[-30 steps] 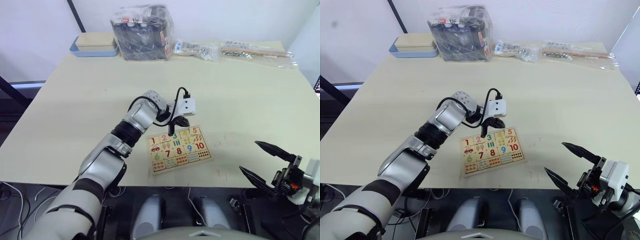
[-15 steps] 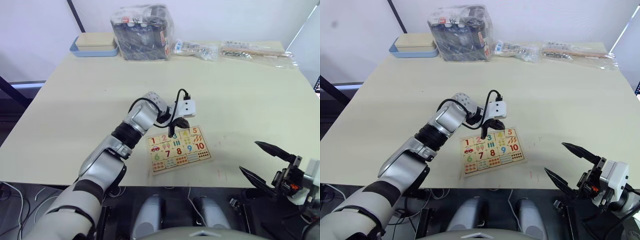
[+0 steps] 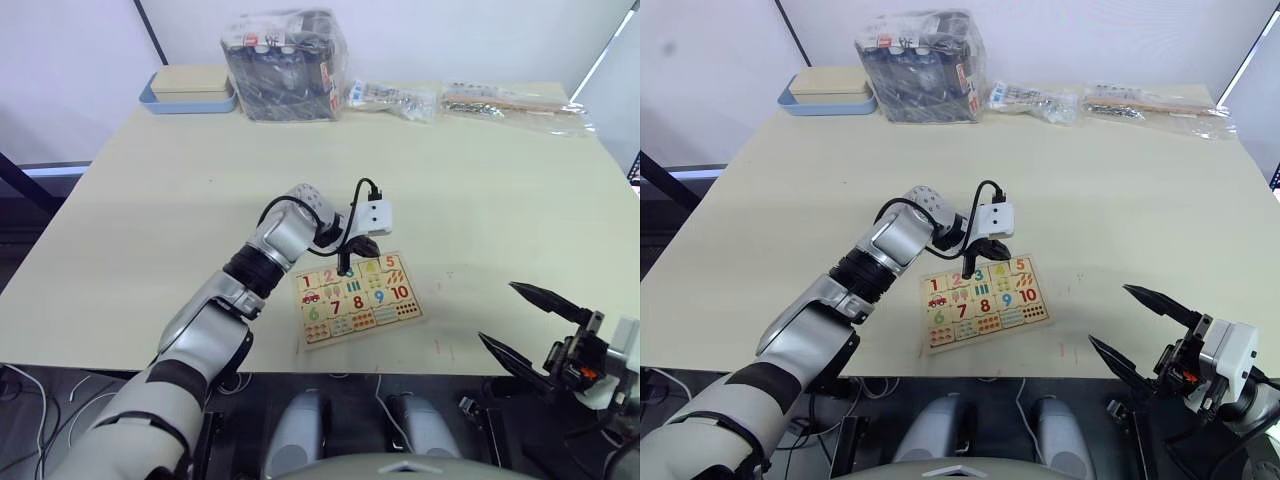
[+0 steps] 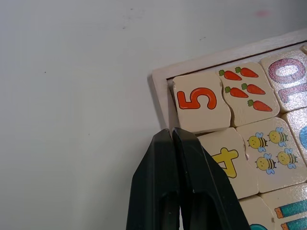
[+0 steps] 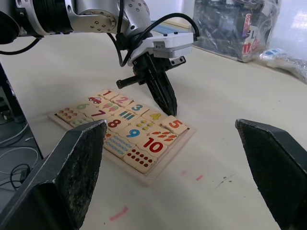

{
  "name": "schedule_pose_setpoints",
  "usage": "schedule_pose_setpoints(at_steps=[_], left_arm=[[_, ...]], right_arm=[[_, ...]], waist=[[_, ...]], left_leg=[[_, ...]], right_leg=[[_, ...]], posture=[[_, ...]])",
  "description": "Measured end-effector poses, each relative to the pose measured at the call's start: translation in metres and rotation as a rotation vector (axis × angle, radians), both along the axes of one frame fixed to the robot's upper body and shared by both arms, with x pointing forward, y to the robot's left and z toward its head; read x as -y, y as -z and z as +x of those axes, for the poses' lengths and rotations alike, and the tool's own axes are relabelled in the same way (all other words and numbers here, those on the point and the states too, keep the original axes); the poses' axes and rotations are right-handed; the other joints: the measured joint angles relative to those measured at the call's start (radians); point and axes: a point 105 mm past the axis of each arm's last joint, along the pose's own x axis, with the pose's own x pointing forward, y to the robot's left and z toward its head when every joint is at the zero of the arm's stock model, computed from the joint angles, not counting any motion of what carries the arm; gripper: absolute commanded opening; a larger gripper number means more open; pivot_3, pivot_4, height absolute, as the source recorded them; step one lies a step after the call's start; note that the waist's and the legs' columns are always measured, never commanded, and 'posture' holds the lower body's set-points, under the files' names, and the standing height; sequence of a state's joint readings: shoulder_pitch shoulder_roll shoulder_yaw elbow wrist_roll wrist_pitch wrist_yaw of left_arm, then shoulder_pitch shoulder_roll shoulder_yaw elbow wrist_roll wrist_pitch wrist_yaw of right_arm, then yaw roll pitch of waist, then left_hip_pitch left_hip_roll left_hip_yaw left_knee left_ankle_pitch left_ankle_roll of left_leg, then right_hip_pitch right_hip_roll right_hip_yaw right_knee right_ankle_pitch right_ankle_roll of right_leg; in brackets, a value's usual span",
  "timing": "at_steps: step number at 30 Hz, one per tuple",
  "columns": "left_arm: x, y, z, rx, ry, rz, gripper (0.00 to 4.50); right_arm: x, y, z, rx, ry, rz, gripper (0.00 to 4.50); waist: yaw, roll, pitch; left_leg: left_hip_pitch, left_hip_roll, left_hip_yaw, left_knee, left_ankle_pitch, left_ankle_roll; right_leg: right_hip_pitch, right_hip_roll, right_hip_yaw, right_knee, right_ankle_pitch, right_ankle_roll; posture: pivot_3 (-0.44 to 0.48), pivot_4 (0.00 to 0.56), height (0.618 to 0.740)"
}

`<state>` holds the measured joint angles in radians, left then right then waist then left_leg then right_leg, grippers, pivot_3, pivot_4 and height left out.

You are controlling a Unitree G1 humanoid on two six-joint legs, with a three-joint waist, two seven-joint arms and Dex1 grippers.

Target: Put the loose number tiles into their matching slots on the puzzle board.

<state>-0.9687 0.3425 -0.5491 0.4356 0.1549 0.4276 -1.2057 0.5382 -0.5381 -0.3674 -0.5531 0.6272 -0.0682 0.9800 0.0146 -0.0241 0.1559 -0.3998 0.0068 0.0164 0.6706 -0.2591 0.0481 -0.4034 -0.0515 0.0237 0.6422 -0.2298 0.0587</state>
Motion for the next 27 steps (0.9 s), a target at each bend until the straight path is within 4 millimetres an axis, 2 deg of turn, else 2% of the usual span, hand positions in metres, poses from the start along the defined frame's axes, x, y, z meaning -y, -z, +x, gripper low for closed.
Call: schedule_pose_setpoints(at_steps=[13,16,19,27], left_arm=[[0.001,-0.001,-0.001,0.006,0.007,-0.003,0.10],[0.001,-0.013,0.000,-0.008,-0.018,-0.113,0.10],[-0.006,-0.036,0.000,-0.010,-0.075,-0.242,0.10],[-0.044,-0.066,-0.011,-0.008,-0.268,-0.510,0.10]], right_arm=[[0.000,0.000,0.000,-0.002,0.001,0.000,4.50],[0.000,0.000,0.000,-0.004,0.004,0.003,4.50],[0.000,0.000,0.002,-0.020,0.003,0.021,4.50],[-0.001,-0.008,0.024,-0.051,0.035,0.028,4.50]], waist=[[0.000,0.000,0.000],[-0.001,0.000,0.000],[-0.002,0.000,0.000],[-0.001,0.001,0.000]], left_leg=[[0.000,0.000,0.000,0.000,0.000,0.000],[0.000,0.000,0.000,0.000,0.000,0.000],[0.000,0.001,0.000,0.000,0.000,0.000],[0.001,0.001,0.000,0.000,0.000,0.000]], right_leg=[[0.000,0.000,0.000,0.000,0.000,0.000],[0.000,0.000,0.000,0.000,0.000,0.000],[0.000,0.000,0.000,0.000,0.000,0.000],[0.000,-0.001,0.000,0.001,0.000,0.000]], posture=[[0.000,0.150,0.740],[0.000,0.150,0.740],[0.000,0.150,0.740],[0.000,0.150,0.740]])
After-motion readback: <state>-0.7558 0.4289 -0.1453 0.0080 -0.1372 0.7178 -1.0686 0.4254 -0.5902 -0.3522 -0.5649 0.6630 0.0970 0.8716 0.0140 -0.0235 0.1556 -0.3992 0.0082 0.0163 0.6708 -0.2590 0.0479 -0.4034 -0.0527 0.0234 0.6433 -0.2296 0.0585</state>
